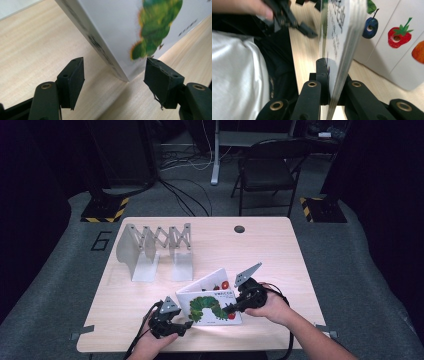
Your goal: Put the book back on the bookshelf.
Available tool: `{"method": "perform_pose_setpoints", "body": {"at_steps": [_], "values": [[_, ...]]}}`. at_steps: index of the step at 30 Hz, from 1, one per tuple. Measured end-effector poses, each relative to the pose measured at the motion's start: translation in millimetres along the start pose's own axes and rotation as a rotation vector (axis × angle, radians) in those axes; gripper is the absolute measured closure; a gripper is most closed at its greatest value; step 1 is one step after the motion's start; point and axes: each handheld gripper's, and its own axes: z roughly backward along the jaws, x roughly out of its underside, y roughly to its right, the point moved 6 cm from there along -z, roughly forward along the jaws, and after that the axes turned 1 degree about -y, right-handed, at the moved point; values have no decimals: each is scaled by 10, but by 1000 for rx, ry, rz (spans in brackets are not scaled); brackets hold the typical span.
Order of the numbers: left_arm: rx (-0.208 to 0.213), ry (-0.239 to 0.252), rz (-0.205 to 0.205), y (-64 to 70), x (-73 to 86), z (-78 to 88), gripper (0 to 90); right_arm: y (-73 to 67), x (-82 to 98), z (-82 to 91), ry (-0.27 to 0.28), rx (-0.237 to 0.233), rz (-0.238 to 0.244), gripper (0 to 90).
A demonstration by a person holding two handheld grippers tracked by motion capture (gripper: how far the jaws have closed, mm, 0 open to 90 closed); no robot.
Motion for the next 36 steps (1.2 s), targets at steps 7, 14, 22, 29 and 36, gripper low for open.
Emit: {"method": "perform_pose_setpoints", "body": {"at_steps": [7,14,22,29,36], "values": [[48,58,-13,-80,-86,86,323,-23,56,-11,-23,36,128,862],[97,130,-75,-88,-257,196,369,-14,112,-90,-1,68,166,862],[84,133,-97,-155,-346,272,435,20,179,-286,-17,177,247,847],[86,106,-189,-156,-334,335,493,93,239,-494,-32,262,265,796],[88,109,-188,-178,-343,333,503,97,257,-488,-32,345,252,676]]}}
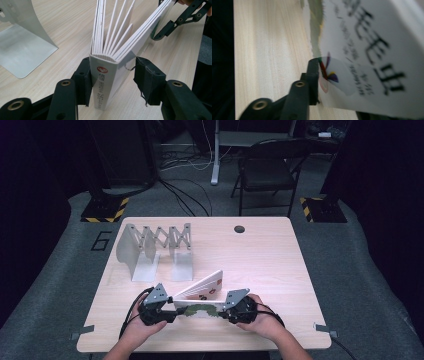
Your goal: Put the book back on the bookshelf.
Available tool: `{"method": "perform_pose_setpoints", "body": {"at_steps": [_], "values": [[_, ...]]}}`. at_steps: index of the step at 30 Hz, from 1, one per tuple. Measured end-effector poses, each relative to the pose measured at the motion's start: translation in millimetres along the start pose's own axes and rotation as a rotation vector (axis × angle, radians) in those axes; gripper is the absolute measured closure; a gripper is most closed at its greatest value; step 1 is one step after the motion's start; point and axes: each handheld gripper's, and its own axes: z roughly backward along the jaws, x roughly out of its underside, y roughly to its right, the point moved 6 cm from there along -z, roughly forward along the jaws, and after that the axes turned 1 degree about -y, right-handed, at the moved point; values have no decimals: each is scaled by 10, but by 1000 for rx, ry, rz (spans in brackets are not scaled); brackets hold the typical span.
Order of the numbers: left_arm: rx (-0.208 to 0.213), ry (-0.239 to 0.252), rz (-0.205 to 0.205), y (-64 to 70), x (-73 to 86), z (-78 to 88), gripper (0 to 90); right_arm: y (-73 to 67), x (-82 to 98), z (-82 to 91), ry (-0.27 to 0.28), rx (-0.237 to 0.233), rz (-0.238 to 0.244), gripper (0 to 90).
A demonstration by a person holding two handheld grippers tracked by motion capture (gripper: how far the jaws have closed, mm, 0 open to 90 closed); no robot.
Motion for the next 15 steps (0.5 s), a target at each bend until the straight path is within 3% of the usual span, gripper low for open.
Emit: {"method": "perform_pose_setpoints", "body": {"at_steps": [3,6,11,15], "values": [[9,-7,18,-5,-9,-2,497,26,29,10,-4,-21,-77,635],[15,-10,34,-2,-28,-15,480,26,43,23,2,-29,-96,603],[11,-32,5,49,-100,-58,400,35,27,47,17,-25,-100,572],[22,-32,11,43,-152,-76,418,73,50,97,29,-6,-116,558]]}}
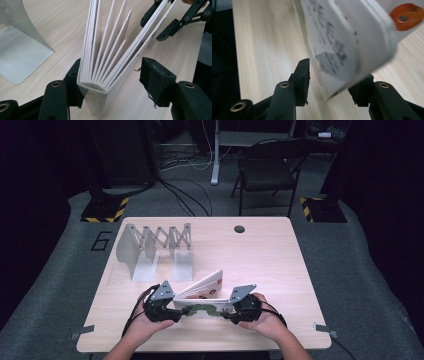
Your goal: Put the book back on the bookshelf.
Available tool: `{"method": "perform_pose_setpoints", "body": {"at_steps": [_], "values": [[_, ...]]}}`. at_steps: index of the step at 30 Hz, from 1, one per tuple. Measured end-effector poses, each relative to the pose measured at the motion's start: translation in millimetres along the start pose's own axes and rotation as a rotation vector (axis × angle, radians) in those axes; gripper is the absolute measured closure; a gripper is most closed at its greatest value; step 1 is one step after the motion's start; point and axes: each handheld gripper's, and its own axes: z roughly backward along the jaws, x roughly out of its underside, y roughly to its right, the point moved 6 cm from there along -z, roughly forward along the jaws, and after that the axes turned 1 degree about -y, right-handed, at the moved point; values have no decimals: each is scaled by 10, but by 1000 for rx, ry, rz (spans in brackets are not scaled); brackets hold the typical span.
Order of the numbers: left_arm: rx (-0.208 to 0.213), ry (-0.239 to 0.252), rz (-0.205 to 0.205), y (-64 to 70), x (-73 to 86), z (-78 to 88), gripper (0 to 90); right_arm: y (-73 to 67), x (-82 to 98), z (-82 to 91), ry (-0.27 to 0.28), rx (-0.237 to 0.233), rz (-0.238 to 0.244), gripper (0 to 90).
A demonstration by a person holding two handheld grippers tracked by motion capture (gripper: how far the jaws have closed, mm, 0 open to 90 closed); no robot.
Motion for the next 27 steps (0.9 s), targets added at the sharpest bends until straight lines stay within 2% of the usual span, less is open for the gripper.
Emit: {"method": "perform_pose_setpoints", "body": {"at_steps": [3,8,11,12,15,16,17,18,19,21,23,24,26,27], "values": [[18,-3,10,-5,-28,-7,422,34,21,21,12,13,-17,558],[20,11,5,-18,-59,-1,441,39,20,39,18,18,-27,552],[10,30,27,5,-73,-10,411,41,26,33,12,16,-24,553],[7,19,11,8,-70,-10,353,41,25,30,14,18,-31,554],[10,8,-14,36,-72,-7,323,48,21,22,15,18,-33,554],[5,-2,-15,28,-72,-4,336,51,20,21,14,18,-31,554],[3,3,2,15,-78,-2,433,56,16,16,11,22,-33,554],[3,1,8,-7,-82,6,433,56,16,16,11,22,-33,554],[23,3,19,-9,-85,10,459,56,14,11,13,24,-37,554],[24,2,0,-26,-97,12,505,68,13,4,14,34,-37,550],[26,-13,-28,-28,-109,7,529,85,8,-4,23,48,-66,550],[30,-10,-31,-19,-119,-3,542,107,15,-3,23,44,-60,550],[43,-13,-45,6,-128,-15,581,134,9,-10,33,61,-98,550],[49,-10,-54,21,-132,-19,602,162,14,-6,28,68,-94,548]]}}
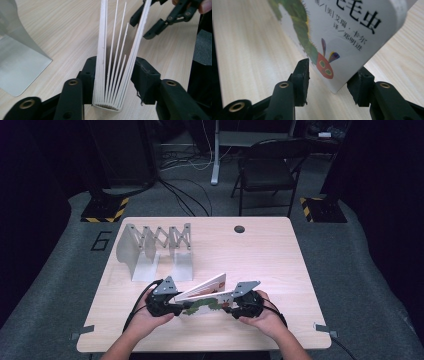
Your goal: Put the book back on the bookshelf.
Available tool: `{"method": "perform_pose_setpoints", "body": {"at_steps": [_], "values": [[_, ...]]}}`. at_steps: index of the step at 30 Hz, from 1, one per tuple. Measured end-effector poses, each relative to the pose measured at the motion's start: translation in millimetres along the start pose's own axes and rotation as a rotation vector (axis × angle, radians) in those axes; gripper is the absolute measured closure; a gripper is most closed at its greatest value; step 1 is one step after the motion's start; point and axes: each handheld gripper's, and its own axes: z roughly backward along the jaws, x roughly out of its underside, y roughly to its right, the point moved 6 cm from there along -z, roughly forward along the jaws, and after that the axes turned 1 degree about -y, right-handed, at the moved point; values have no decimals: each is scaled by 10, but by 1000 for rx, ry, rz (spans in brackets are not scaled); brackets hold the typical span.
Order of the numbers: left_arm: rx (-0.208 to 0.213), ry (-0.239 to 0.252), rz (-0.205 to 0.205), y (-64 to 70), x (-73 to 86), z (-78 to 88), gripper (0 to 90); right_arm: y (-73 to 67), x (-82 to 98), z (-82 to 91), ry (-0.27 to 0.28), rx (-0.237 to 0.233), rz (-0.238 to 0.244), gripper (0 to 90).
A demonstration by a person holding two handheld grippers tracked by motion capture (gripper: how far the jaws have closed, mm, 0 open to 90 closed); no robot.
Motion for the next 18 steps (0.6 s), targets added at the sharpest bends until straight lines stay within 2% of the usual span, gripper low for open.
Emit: {"method": "perform_pose_setpoints", "body": {"at_steps": [2,4,7,12,13,16,17,18], "values": [[11,8,-34,64,5,-11,658,49,-3,-9,17,21,-26,548],[27,14,-48,126,6,-19,713,96,11,-2,21,27,-52,543],[13,3,-70,166,6,-9,746,142,43,2,18,37,-79,543],[-14,-4,-82,194,22,76,750,143,57,1,14,38,-63,538],[-12,-12,-83,197,27,99,750,137,55,0,13,43,-73,537],[-13,-23,-83,183,51,149,750,147,38,-14,21,53,-62,535],[3,-34,-84,171,61,163,750,139,36,-14,18,57,-66,532],[-1,-30,-72,160,70,161,749,135,28,-18,24,57,-63,530]]}}
